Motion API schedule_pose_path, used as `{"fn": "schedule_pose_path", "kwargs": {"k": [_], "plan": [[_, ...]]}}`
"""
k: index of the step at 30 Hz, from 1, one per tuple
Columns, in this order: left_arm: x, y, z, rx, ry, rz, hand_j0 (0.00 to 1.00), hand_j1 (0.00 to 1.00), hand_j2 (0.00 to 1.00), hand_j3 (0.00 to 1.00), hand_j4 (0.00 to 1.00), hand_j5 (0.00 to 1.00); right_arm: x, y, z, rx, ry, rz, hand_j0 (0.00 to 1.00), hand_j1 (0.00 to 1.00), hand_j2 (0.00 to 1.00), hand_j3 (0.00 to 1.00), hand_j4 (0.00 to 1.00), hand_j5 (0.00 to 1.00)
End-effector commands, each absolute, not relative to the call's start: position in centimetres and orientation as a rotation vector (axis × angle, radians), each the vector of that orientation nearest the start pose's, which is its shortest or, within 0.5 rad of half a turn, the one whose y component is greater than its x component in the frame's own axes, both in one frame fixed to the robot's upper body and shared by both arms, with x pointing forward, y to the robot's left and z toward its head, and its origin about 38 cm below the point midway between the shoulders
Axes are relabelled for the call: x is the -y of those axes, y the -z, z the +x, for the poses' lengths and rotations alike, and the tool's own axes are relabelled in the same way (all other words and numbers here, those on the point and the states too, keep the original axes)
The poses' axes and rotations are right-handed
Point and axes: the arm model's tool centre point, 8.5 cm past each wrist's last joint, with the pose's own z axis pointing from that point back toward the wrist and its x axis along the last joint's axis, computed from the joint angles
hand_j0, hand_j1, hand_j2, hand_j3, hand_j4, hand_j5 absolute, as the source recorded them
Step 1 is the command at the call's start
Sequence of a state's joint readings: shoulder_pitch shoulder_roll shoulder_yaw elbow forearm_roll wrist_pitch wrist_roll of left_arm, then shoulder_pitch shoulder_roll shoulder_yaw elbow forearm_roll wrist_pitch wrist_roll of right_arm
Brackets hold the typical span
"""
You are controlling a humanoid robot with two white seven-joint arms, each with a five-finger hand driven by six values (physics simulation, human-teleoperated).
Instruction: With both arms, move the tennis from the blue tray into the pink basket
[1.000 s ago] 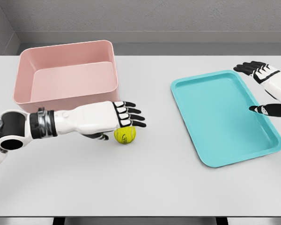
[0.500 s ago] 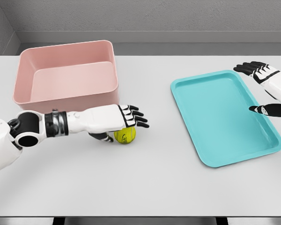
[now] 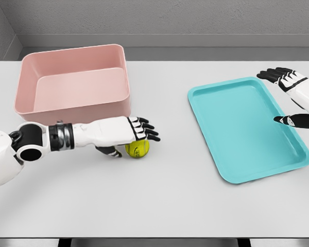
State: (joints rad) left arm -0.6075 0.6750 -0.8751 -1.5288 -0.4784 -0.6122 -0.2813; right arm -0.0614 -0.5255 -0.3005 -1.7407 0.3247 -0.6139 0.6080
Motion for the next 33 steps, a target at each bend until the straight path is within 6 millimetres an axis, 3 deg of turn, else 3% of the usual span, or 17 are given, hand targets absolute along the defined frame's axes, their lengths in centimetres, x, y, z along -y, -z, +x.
{"fn": "schedule_pose_path", "kwargs": {"k": [1,14,17,21,33], "plan": [[-18.56,-14.51,38.93,-2.172,-2.801,-0.124,1.00,1.00,1.00,1.00,1.00,1.00,37.78,-23.70,34.29,1.787,-1.448,-0.607,1.00,1.00,1.00,1.00,1.00,1.00],[-17.90,-14.38,39.50,-2.173,-2.800,-0.119,1.00,1.00,1.00,1.00,1.00,1.00,37.78,-23.70,34.29,1.787,-1.448,-0.607,1.00,1.00,1.00,1.00,1.00,1.00],[-17.75,-14.10,39.32,-2.159,-2.808,-0.105,0.88,0.88,0.88,0.88,0.88,0.88,37.78,-23.70,34.29,1.787,-1.448,-0.607,1.00,1.00,1.00,1.00,1.00,1.00],[-17.71,-14.01,39.23,-2.156,-2.810,-0.100,0.85,0.85,0.85,0.85,0.85,0.85,37.78,-23.70,34.29,1.787,-1.448,-0.607,1.00,1.00,1.00,1.00,1.00,1.00],[-17.85,-13.70,39.13,-2.101,-2.855,-0.086,0.51,0.51,0.51,0.51,0.51,0.51,37.75,-23.76,34.27,1.791,-1.446,-0.608,1.00,1.00,1.00,1.00,1.00,1.00]]}}
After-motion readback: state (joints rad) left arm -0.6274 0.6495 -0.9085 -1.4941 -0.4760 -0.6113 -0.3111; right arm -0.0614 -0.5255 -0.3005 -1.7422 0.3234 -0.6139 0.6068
